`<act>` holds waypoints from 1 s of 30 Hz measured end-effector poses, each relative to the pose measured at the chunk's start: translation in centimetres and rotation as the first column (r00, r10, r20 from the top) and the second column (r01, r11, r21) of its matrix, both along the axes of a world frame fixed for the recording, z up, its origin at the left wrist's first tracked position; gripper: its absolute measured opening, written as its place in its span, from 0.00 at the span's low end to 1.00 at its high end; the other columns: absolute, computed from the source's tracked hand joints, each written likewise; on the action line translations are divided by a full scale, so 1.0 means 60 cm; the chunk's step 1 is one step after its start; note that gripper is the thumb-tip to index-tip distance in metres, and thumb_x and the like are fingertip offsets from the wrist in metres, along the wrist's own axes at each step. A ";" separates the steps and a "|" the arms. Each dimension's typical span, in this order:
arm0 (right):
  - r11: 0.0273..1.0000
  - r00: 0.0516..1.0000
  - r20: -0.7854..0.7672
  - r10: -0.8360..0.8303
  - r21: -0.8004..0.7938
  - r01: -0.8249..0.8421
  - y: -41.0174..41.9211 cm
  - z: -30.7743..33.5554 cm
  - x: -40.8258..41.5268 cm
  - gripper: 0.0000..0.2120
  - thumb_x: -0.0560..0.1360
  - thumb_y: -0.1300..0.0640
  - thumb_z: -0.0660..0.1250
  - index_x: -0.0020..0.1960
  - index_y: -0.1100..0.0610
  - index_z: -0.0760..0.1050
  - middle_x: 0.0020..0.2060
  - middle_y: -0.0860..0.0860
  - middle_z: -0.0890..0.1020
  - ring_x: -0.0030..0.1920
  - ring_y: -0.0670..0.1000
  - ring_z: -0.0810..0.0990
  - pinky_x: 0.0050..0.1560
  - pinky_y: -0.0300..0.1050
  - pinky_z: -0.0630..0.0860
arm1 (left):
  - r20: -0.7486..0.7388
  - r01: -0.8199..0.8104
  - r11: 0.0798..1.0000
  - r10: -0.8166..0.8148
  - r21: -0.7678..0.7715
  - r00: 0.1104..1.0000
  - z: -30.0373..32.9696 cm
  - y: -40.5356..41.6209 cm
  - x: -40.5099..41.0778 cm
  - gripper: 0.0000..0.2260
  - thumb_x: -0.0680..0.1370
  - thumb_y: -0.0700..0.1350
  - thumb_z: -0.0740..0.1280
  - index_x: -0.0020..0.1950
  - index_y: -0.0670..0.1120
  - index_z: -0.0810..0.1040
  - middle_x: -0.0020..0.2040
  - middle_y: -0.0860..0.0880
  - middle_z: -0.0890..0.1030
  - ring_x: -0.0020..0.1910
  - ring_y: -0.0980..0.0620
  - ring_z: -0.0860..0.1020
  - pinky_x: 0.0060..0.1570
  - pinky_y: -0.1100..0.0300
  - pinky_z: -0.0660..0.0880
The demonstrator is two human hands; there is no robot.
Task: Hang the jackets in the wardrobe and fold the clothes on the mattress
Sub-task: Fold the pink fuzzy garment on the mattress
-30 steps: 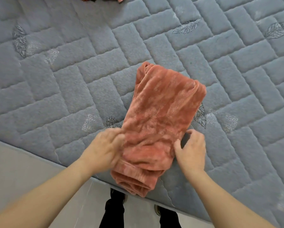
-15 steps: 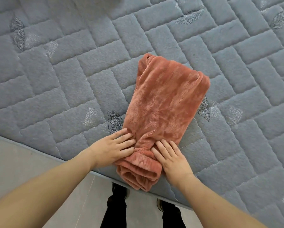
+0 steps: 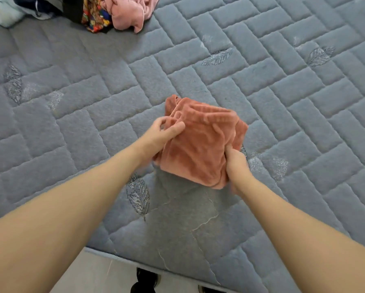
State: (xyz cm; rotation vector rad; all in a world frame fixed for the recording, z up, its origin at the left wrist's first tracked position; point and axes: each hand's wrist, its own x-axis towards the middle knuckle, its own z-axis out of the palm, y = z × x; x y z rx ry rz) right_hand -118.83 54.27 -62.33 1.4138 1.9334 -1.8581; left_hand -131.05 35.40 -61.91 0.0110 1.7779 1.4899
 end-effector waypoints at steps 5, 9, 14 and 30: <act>0.998 0.995 -0.085 -0.042 -0.059 0.037 0.065 0.003 -0.076 0.27 0.73 0.29 0.58 0.53 0.48 0.83 0.51 0.50 0.85 0.55 0.52 0.83 0.61 0.54 0.77 | -0.193 0.250 0.938 -0.299 -0.241 0.934 -0.013 0.055 -0.055 0.39 0.68 0.54 0.80 0.73 0.50 0.64 0.61 0.60 0.76 0.59 0.63 0.76 0.52 0.68 0.72; 0.919 0.972 -0.030 0.232 0.334 -0.209 0.079 -0.028 -0.111 0.37 0.64 0.20 0.59 0.63 0.44 0.73 0.60 0.45 0.78 0.64 0.53 0.75 0.67 0.58 0.69 | -0.358 0.042 0.937 -0.174 -0.348 0.917 -0.029 0.109 -0.103 0.24 0.72 0.61 0.69 0.64 0.52 0.73 0.64 0.51 0.76 0.66 0.49 0.72 0.63 0.49 0.71; 0.911 0.949 0.314 -0.008 0.395 -0.122 0.085 -0.081 -0.160 0.29 0.70 0.27 0.58 0.61 0.46 0.64 0.67 0.52 0.61 0.68 0.59 0.61 0.67 0.59 0.59 | -0.177 0.047 0.753 -0.214 -0.656 0.961 -0.069 0.165 -0.137 0.50 0.64 0.81 0.57 0.79 0.54 0.54 0.79 0.46 0.52 0.77 0.37 0.52 0.74 0.36 0.54; 0.699 0.901 0.249 -0.356 0.711 0.080 0.062 -0.229 -0.235 0.45 0.70 0.26 0.47 0.69 0.61 0.67 0.54 0.62 0.75 0.54 0.65 0.75 0.54 0.58 0.72 | -0.306 -0.127 0.661 -0.163 -0.739 0.938 -0.216 0.202 -0.178 0.49 0.65 0.80 0.51 0.76 0.48 0.55 0.69 0.43 0.61 0.68 0.40 0.60 0.66 0.40 0.64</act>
